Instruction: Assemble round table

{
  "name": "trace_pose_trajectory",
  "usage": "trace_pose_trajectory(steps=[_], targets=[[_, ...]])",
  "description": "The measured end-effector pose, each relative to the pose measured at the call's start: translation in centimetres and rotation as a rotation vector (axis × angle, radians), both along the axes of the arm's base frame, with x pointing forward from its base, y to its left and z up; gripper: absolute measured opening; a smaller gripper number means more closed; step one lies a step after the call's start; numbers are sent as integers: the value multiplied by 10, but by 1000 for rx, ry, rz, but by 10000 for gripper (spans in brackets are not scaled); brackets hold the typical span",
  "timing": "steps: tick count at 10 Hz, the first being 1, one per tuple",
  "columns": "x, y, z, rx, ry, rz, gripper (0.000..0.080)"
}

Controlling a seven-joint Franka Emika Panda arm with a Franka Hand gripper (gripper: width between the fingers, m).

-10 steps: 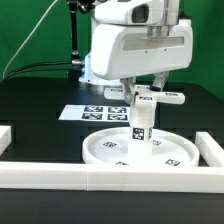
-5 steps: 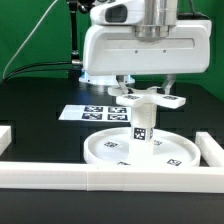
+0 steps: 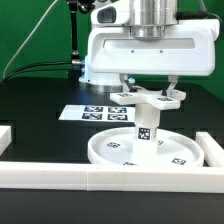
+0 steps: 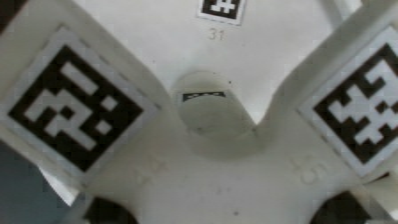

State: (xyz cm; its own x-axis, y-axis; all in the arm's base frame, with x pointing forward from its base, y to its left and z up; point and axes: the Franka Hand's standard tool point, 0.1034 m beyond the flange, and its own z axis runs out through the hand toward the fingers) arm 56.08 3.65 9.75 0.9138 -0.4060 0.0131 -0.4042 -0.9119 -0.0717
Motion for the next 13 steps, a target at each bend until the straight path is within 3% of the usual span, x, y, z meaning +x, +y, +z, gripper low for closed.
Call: trace_pose_trajectory(steps=[2,6,13], targets=[[0,2,0,14,7,-114,448],[0,2,-1,81,18,-551,448],[1,1,-1,133,31,-1123,448]])
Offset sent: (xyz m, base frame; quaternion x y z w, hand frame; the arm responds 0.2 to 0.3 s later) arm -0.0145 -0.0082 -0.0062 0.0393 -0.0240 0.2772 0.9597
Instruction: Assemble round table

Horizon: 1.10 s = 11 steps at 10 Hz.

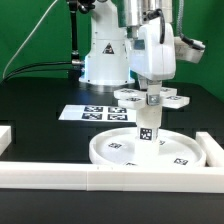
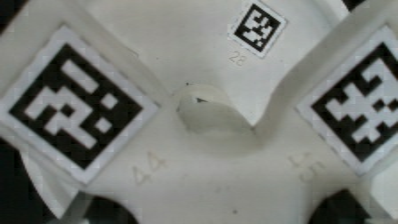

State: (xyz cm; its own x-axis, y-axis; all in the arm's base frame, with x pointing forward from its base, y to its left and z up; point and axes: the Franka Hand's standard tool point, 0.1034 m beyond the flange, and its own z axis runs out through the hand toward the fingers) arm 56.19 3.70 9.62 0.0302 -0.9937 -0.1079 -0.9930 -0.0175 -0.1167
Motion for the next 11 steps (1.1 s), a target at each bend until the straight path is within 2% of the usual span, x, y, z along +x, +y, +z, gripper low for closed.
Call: trace_pose_trajectory(steps=[2,6,7,8,9,11], targets=[[-1,-1,1,37,-6,-154,448],[-1,0,0,45,4,-190,448],[-1,0,2,44,4,-148,531],[-1,1,11,55,1,-101,629],[1,3,24,61,-18,-62,644],[4,4,38,65,-50,-4,648]])
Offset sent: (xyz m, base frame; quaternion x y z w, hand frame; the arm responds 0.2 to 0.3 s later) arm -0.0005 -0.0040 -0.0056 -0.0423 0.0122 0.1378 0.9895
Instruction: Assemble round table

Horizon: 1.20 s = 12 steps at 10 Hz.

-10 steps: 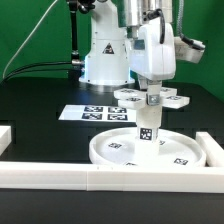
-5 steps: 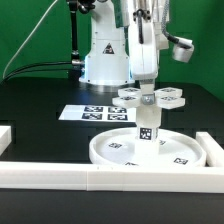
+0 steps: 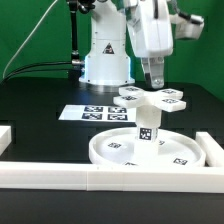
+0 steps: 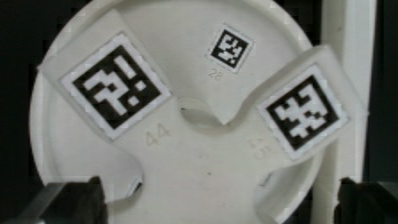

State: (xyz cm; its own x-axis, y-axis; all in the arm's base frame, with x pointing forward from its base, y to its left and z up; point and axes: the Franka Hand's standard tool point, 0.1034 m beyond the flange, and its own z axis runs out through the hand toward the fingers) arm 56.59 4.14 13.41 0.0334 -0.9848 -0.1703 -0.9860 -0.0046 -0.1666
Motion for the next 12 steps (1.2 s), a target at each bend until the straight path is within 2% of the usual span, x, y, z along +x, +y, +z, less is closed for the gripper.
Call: trace_pose_trajectory(steps=[3,5,7,11,12], targets=[[-1,3,-3,-36,-16,198,649],[6,12,1,-72,-40,417,649],[4,23,0,-87,-59,552,649],[4,21,0,-129,-107,832,649],[3,20,0,-159,-119,977,649]])
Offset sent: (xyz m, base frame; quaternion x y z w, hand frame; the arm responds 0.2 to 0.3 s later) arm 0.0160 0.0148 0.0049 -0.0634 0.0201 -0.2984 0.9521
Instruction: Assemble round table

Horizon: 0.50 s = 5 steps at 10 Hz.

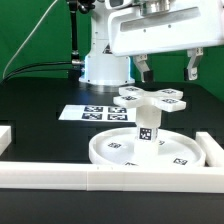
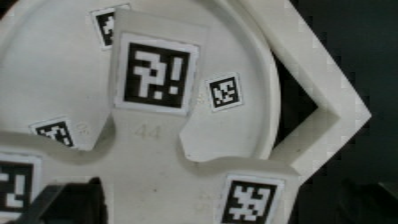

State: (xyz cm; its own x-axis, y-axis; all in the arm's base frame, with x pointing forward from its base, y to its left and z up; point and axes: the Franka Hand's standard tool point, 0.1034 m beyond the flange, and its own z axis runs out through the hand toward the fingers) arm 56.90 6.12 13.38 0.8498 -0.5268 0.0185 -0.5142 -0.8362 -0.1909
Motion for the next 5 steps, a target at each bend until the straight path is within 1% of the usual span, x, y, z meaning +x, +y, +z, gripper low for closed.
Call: trace_pose_trajectory(steps=[1,2,4,5], targets=[[1,-3,0,-28,-23,163,649],[3,-6,1,-40,-38,280,649],[9,-8,5,-45,-30,498,649],[9,-8,4,-54,-40,526,649]])
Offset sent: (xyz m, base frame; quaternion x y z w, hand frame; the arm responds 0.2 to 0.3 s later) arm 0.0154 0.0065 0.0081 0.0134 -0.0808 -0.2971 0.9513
